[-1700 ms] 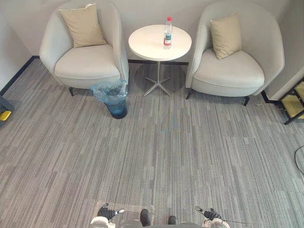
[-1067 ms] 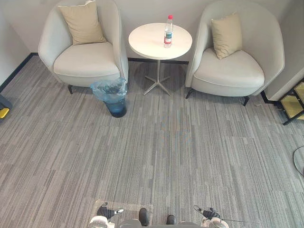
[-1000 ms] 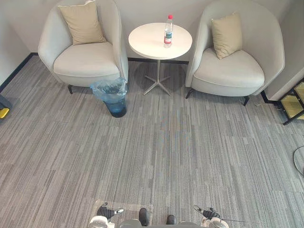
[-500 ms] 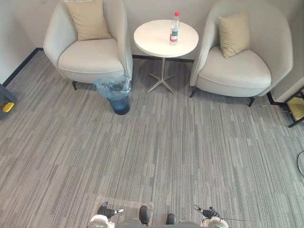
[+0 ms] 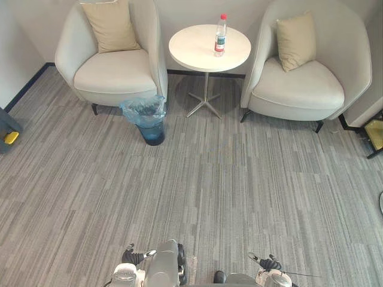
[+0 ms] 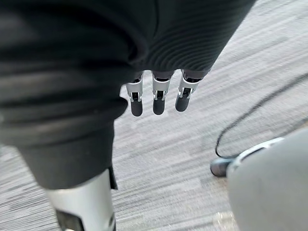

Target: Gather rubbish on tea table into small bin, then transfer packed bag to large trash can.

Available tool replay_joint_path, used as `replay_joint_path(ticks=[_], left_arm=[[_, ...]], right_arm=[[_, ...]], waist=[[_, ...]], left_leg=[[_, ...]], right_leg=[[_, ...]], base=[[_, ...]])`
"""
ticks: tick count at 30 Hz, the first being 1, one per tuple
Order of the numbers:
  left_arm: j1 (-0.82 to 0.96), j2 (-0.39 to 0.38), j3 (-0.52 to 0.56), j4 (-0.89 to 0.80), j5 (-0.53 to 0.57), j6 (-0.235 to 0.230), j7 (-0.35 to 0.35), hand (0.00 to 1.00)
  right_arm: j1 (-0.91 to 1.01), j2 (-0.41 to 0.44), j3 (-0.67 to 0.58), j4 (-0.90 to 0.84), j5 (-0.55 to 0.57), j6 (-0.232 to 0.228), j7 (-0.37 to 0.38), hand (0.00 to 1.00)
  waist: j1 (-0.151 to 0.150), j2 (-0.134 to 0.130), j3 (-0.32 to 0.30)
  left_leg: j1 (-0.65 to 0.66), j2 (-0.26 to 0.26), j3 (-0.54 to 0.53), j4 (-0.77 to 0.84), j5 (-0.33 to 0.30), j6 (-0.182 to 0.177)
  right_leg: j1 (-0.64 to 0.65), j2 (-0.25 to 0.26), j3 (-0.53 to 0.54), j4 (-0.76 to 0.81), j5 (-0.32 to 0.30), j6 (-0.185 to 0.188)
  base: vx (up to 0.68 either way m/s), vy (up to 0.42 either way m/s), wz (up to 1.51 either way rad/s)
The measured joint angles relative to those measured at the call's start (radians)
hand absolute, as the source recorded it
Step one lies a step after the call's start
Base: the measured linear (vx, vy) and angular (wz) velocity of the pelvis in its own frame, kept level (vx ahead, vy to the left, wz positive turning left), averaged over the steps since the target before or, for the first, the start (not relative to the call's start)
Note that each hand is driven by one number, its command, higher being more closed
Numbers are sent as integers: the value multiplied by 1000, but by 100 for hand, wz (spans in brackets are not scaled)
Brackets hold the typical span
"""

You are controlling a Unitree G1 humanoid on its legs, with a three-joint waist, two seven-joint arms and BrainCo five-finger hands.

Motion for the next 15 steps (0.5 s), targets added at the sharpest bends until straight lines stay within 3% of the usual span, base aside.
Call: replay_joint_path(ticks=[3, 5, 6, 7, 8, 9, 11, 13, 15], left_arm=[[-11, 3, 4, 12, -5, 1, 0, 0], [-1, 3, 5, 12, -22, 5, 1, 0], [7, 4, 5, 10, -32, 8, 2, 0], [17, 6, 5, 10, -38, 10, 2, 0], [20, 9, 5, 10, -39, 11, 1, 0], [21, 11, 4, 10, -39, 12, 1, 0], [19, 9, 4, 5, -39, 11, 2, 0], [17, 4, 4, 3, -39, 11, 2, 0], [18, 4, 5, 3, -39, 11, 1, 0]], right_arm=[[-2, 3, -3, 18, -4, 13, 4, 0], [-2, 2, -7, 17, -16, 13, 5, 0], [-2, 3, -5, 18, -37, 14, 6, 0], [-4, 5, 4, 14, -43, 14, 9, 0], [-4, 8, 8, 6, -44, 12, 12, 0], [-4, 12, 14, -17, -44, 12, 14, 0], [-3, 11, 35, -54, -44, 11, 16, 0], [-4, 8, 37, -64, -43, 8, 18, 0], [-4, 9, 42, -70, -41, 7, 19, 0]], waist=[[7, -19, -15], [17, -23, -19], [27, -32, -24], [25, -37, -28], [22, -41, -31], [14, -44, -32], [3, -43, -32], [3, -33, -28], [1, -30, -27]], left_leg=[[-6, -61, 21, 19, -59, 74], [40, -65, 63, 18, -86, 91], [82, -64, 94, 5, -98, 101], [130, -66, 115, -9, -118, 105], [164, -67, 129, -22, -128, 105], [216, -68, 134, -38, -136, 105], [298, -62, 130, -78, -137, 104], [393, -37, 127, -124, -136, 104], [435, -11, 105, -124, -136, 104]], right_leg=[[-46, -39, 47, 125, -28, 20], [-106, -53, 98, 298, -38, 28], [-158, -62, 124, 421, -26, 54], [-210, -69, 141, 569, 10, 125], [-253, -74, 145, 687, 38, 163], [-319, -84, 118, 847, 51, 169], [-395, -113, 21, 976, 23, 113], [-433, -131, -91, 897, -26, 32], [-470, -121, -140, 759, -36, 10]], base=[[390, 152, -17], [385, 144, -44], [386, 114, -78], [377, 74, -75], [431, 66, -59], [425, 32, -39], [348, -20, -24], [338, -91, -13], [315, -182, 4]])
